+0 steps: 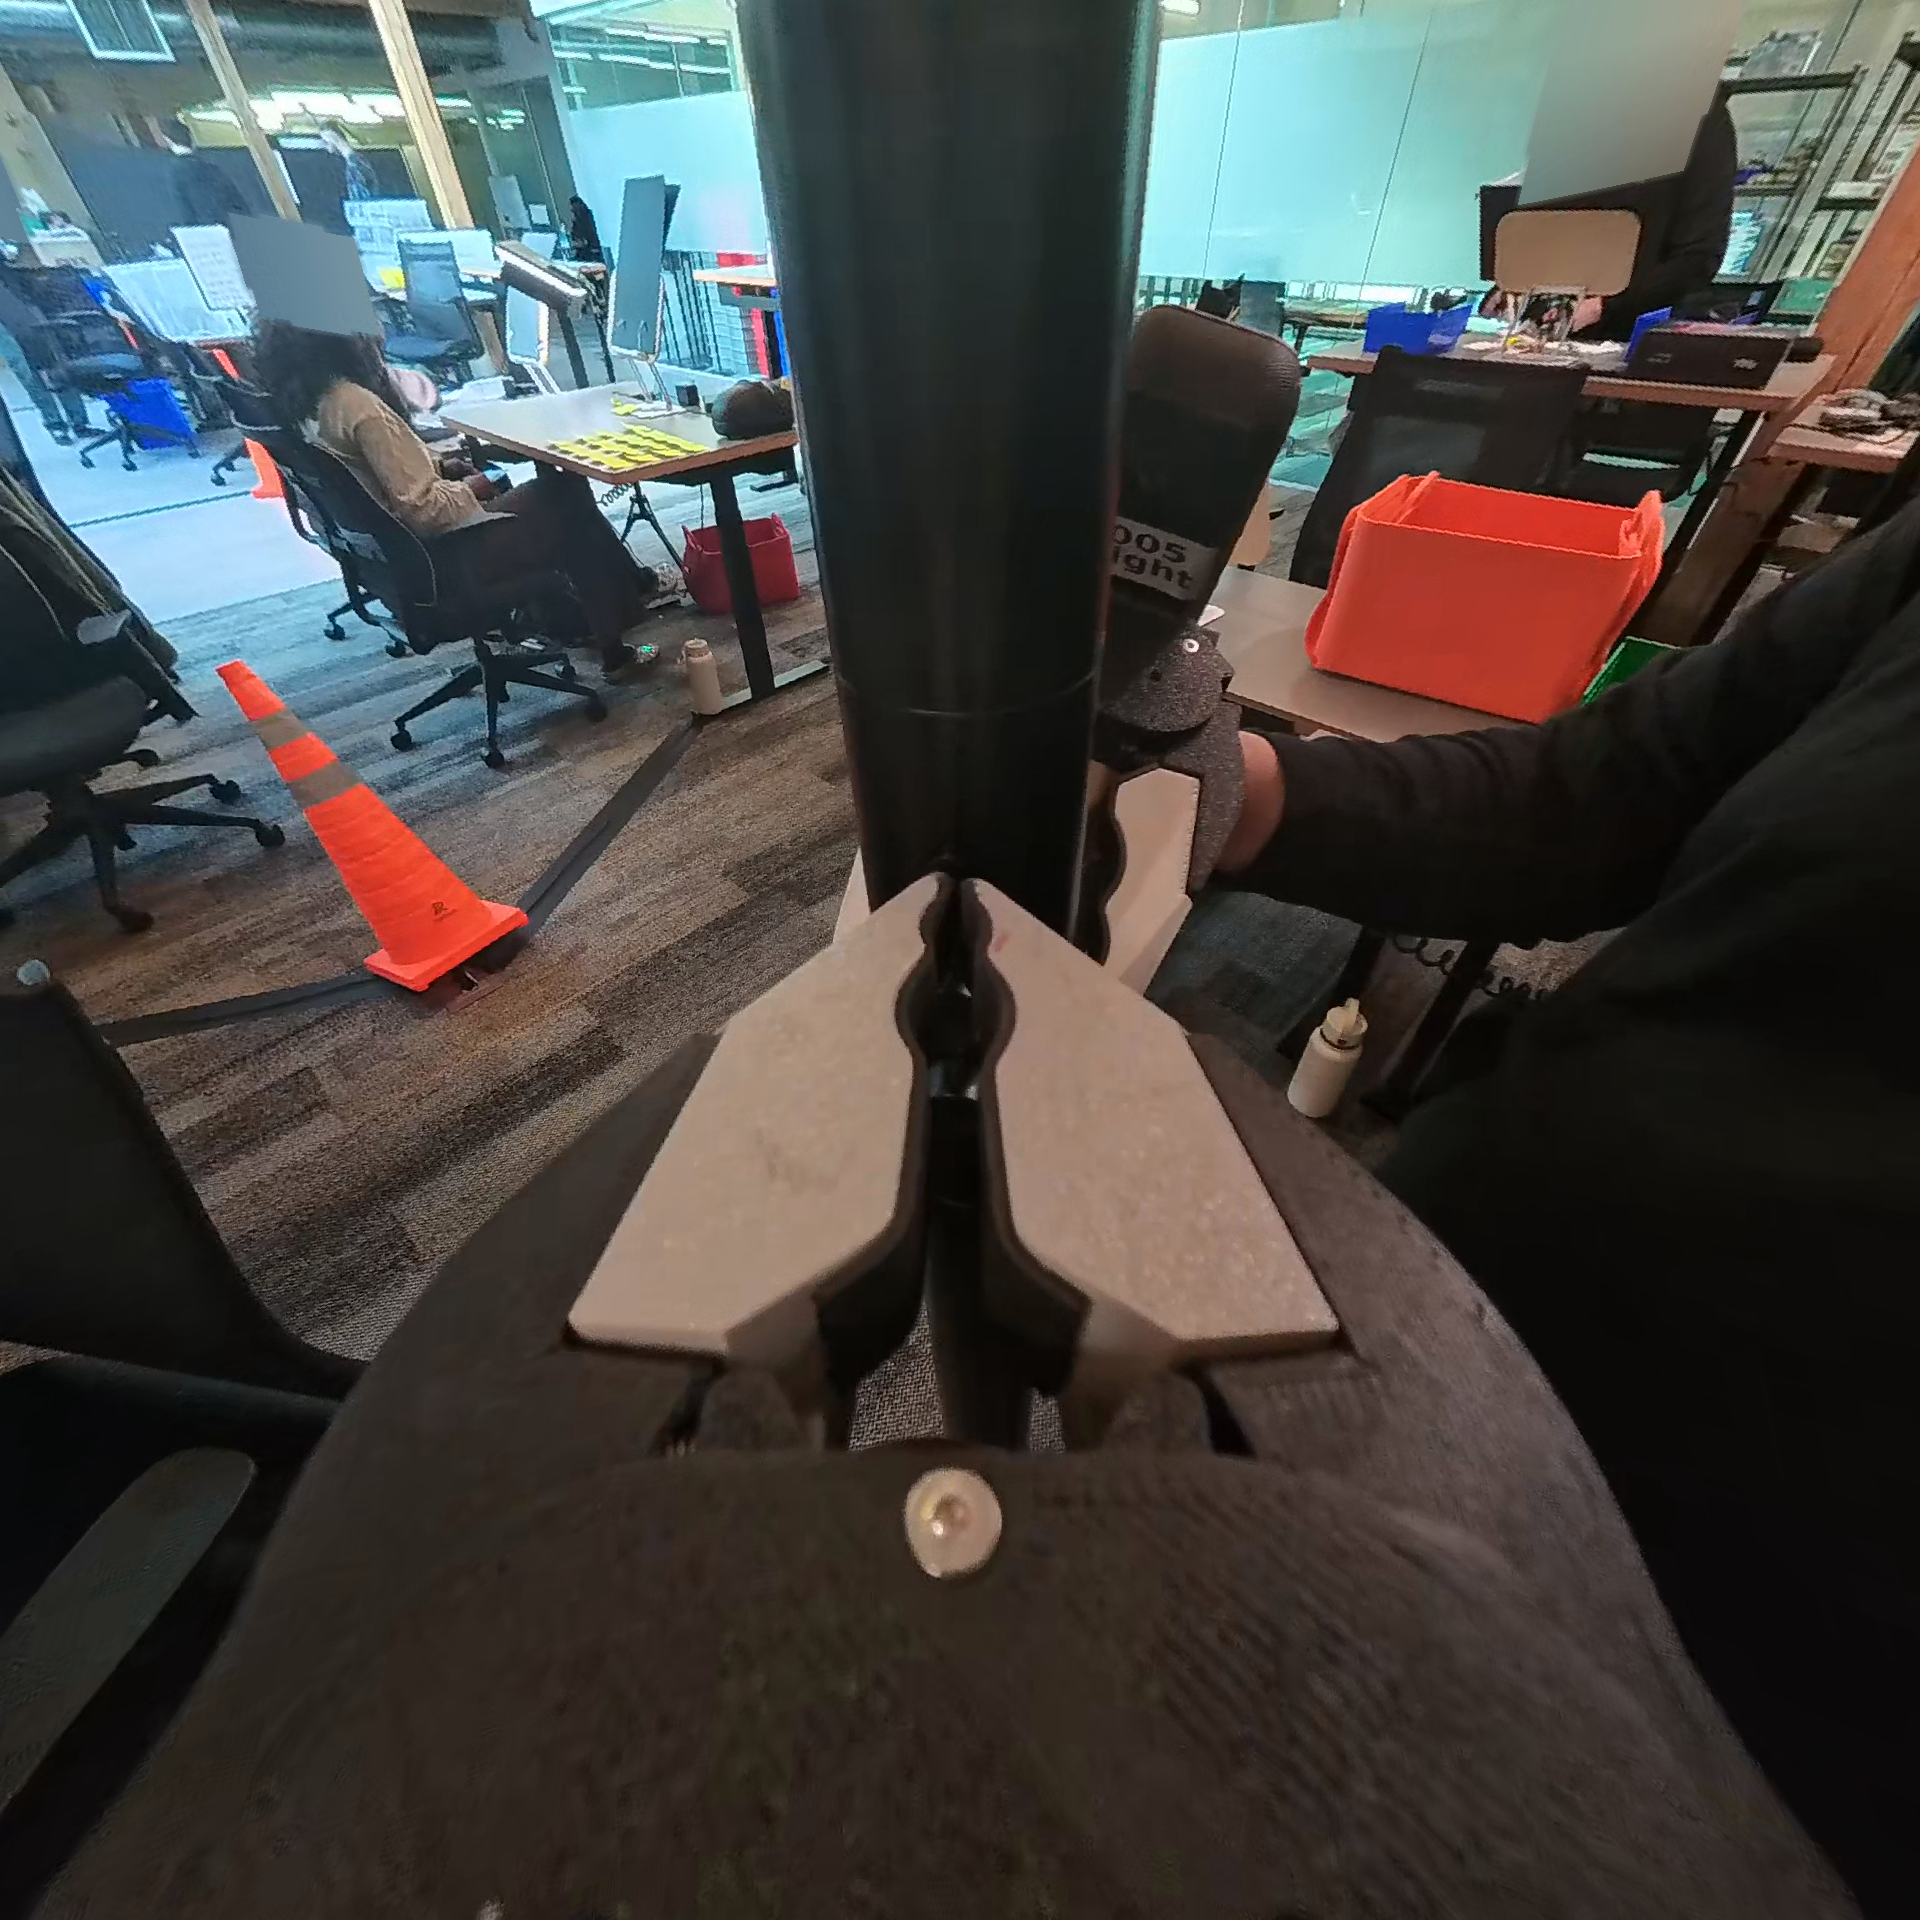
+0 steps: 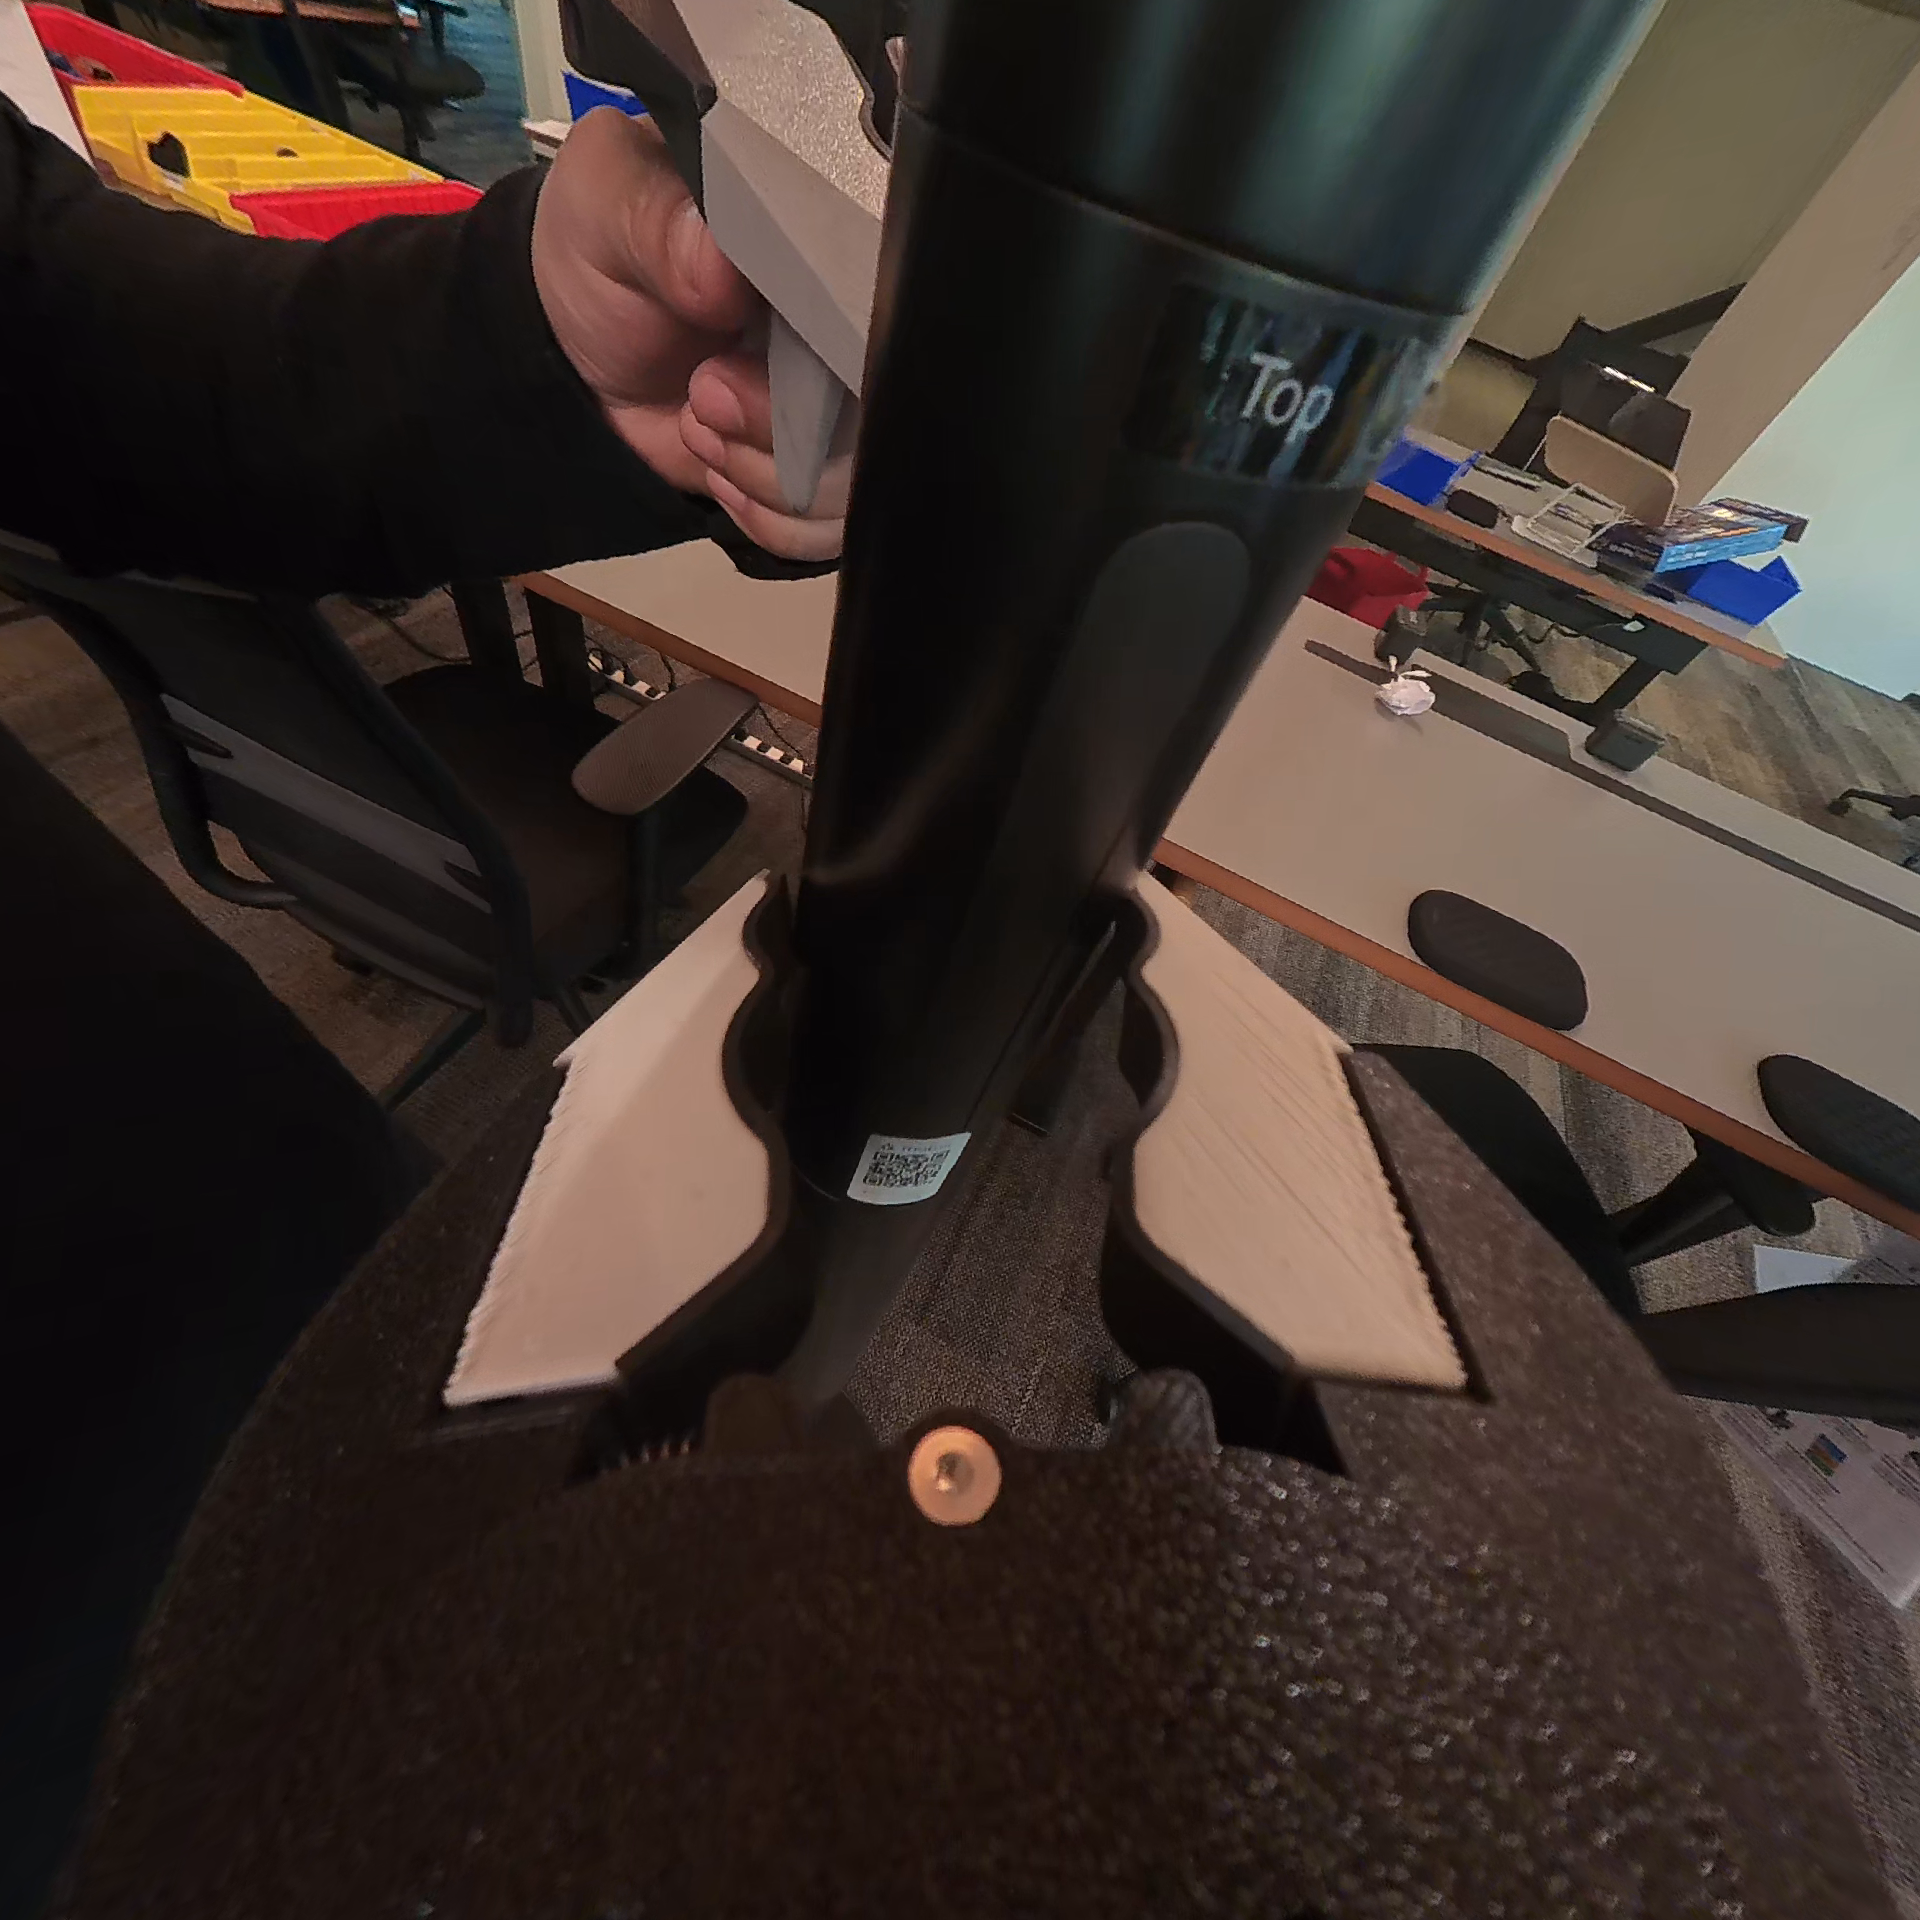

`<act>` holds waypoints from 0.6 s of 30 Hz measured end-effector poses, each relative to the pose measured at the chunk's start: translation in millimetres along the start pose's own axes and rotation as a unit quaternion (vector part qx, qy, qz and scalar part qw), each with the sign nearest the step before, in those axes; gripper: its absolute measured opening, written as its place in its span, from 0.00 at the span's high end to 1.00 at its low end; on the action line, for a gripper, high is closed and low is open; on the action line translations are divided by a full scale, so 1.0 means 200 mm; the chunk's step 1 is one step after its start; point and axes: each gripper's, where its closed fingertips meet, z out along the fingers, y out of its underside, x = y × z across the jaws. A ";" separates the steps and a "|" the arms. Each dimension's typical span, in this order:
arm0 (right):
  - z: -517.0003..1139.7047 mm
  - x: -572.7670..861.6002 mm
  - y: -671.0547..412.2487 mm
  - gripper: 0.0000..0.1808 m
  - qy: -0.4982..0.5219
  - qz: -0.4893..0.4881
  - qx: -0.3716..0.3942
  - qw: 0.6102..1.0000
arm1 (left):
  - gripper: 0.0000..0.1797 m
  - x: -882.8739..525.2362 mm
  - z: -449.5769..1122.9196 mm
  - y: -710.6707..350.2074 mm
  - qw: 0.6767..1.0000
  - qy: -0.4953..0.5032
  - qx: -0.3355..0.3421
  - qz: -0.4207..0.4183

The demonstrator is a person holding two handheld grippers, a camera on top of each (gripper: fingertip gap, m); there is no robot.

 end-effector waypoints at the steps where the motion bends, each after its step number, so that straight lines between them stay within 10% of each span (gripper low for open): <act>1: 0.00 0.00 0.00 0.66 0.000 -0.001 -0.001 1.000 | 1.00 0.00 0.00 0.00 1.000 -0.001 -0.001 0.001; 18: 0.00 -0.01 0.00 0.65 0.007 -0.006 -0.005 1.000 | 1.00 0.00 -0.03 0.01 1.000 -0.004 0.002 -0.003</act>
